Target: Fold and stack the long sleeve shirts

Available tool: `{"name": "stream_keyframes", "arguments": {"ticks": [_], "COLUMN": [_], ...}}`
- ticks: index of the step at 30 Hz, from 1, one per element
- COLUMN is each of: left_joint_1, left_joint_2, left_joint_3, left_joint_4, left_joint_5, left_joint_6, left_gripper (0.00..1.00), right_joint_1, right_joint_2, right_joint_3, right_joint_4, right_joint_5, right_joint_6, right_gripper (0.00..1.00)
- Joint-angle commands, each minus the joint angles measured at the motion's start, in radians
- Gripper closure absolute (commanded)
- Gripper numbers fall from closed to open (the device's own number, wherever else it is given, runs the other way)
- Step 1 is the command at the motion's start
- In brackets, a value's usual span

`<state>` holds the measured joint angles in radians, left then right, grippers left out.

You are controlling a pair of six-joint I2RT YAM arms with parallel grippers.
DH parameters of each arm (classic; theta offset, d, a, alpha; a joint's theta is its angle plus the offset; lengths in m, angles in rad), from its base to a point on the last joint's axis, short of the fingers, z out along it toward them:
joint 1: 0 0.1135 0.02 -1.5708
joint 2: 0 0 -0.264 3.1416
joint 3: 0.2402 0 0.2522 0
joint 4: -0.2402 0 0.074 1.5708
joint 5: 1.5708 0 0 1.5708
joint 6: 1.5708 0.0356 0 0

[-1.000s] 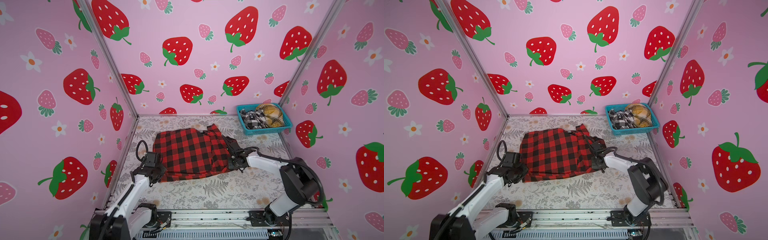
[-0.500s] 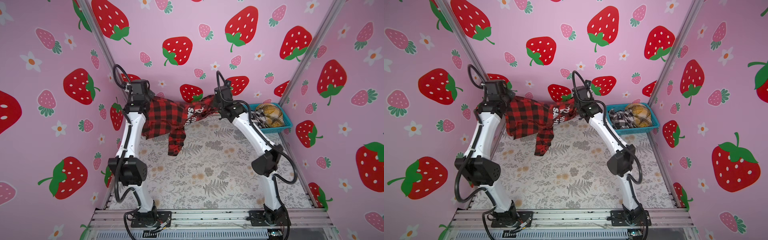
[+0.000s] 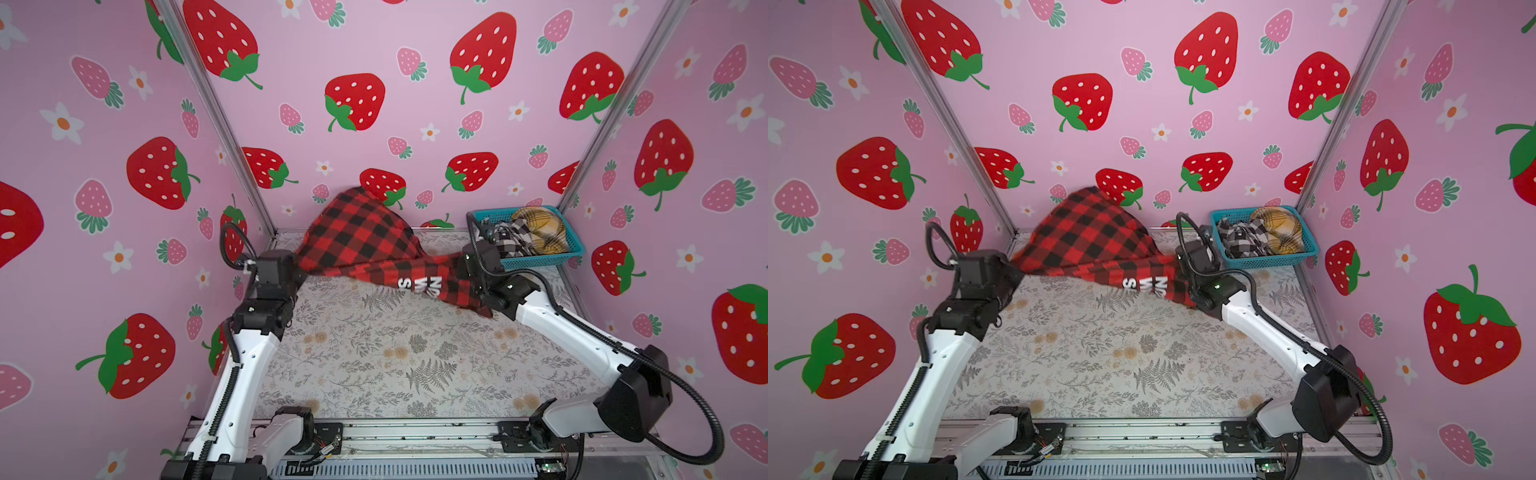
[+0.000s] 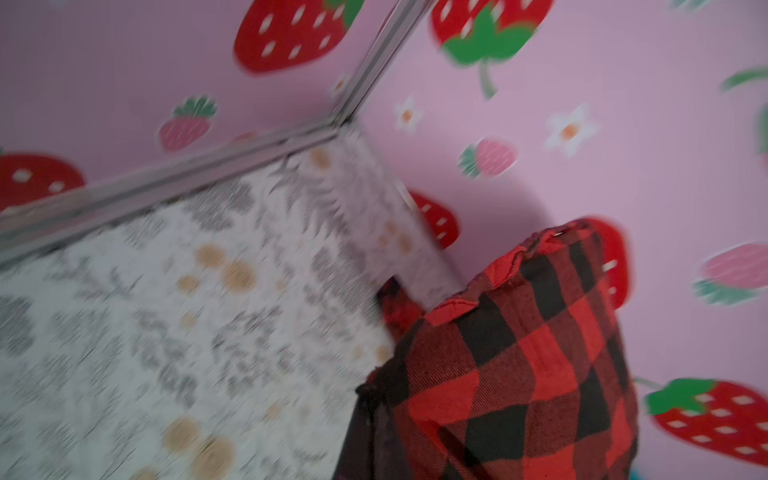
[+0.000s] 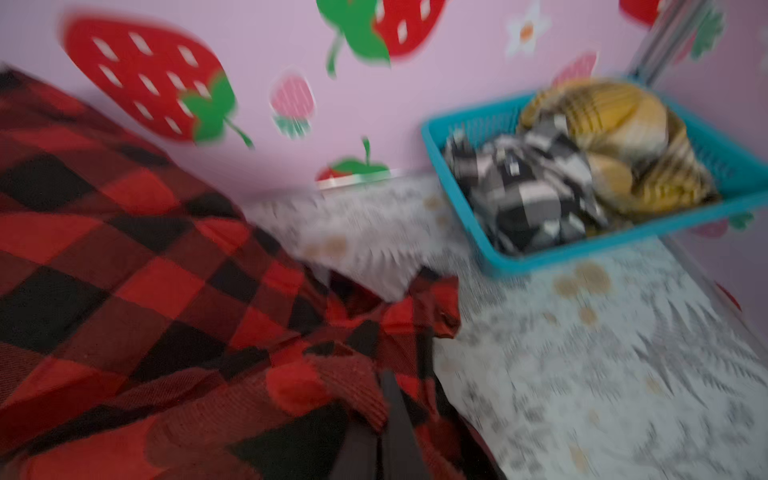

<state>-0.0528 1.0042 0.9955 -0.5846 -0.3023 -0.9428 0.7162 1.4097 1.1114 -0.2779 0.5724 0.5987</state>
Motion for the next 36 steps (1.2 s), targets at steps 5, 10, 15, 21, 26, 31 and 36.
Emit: {"name": "stream_keyframes", "arguments": {"ticks": [5, 10, 15, 21, 26, 31, 36], "left_joint_1": [0.03, 0.031, 0.069, 0.167, 0.219, 0.219, 0.22], "left_joint_2": [-0.073, -0.015, 0.227, 0.591, 0.503, 0.319, 0.145], "left_joint_3": [-0.406, -0.464, -0.339, 0.201, 0.529, 0.562, 0.339], "left_joint_4": [-0.085, -0.021, 0.097, 0.006, -0.034, -0.068, -0.113], "left_joint_5": [-0.024, -0.011, -0.038, -0.108, -0.151, -0.125, -0.104], "left_joint_6": [-0.098, -0.137, -0.089, -0.073, -0.09, -0.09, -0.133], "left_gripper": [1.0, 1.0, 1.0, 1.0, 1.0, 1.0, 1.0], "right_joint_1": [-0.024, -0.035, -0.065, -0.072, -0.075, -0.087, -0.087], "right_joint_2": [0.035, 0.161, 0.396, 0.769, 0.786, 0.491, 0.344], "right_joint_3": [-0.286, -0.272, -0.055, 0.761, 1.353, 1.055, 0.765], "right_joint_4": [-0.15, -0.185, -0.196, -0.414, -0.503, -0.255, -0.225], "right_joint_5": [-0.162, -0.245, -0.271, -0.084, 0.079, 0.088, 0.05], "right_joint_6": [0.083, 0.031, -0.023, -0.059, -0.121, -0.188, -0.185], "right_gripper": [1.0, 1.0, 1.0, 1.0, 1.0, 1.0, 1.0]}}
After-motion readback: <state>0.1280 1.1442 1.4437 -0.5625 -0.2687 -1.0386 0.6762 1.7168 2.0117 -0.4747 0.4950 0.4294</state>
